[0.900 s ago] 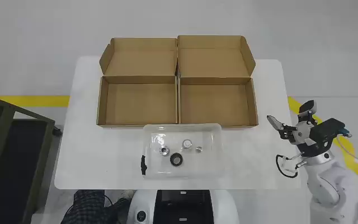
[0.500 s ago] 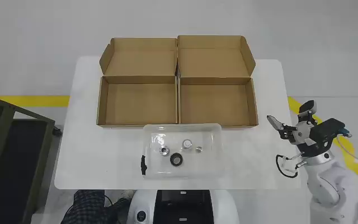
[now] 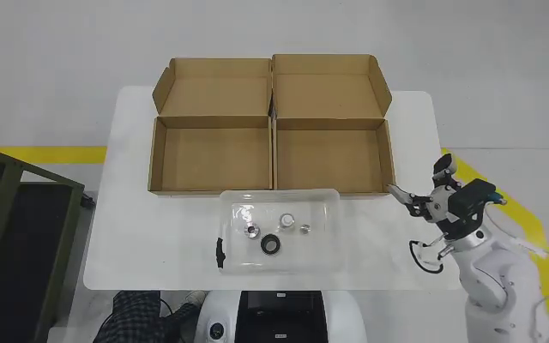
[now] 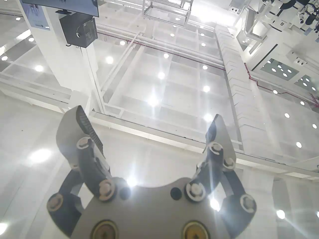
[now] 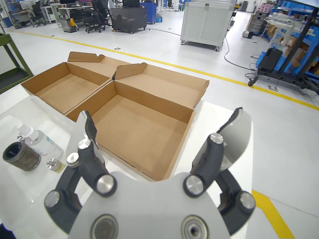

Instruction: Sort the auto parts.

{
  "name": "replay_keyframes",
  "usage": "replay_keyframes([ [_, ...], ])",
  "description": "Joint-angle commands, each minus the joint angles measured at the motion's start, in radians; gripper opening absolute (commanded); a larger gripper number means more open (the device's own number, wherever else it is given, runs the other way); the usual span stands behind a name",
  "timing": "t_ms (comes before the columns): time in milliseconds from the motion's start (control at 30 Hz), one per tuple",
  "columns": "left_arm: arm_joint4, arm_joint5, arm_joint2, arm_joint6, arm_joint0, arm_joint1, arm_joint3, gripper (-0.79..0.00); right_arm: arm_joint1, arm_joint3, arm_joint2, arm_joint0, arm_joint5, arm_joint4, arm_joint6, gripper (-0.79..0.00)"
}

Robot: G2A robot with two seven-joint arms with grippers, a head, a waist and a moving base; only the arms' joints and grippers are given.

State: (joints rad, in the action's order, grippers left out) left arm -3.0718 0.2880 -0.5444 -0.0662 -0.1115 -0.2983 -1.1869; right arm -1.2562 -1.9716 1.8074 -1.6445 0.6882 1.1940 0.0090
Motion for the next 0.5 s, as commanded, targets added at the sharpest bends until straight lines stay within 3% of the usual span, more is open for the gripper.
replay_keyframes([
  [0, 0.0, 0.0, 0.0, 0.0, 0.0, 0.0, 0.0, 0.0, 0.003, 0.002, -0.025, 0.011, 0.024, 0.014, 0.015, 0.0],
  [467, 0.0, 0.0, 0.0, 0.0, 0.0, 0.0, 0.0, 0.0, 0.015, -0.004, -0.222, 0.09, 0.148, 0.06, 0.095, 0.0],
])
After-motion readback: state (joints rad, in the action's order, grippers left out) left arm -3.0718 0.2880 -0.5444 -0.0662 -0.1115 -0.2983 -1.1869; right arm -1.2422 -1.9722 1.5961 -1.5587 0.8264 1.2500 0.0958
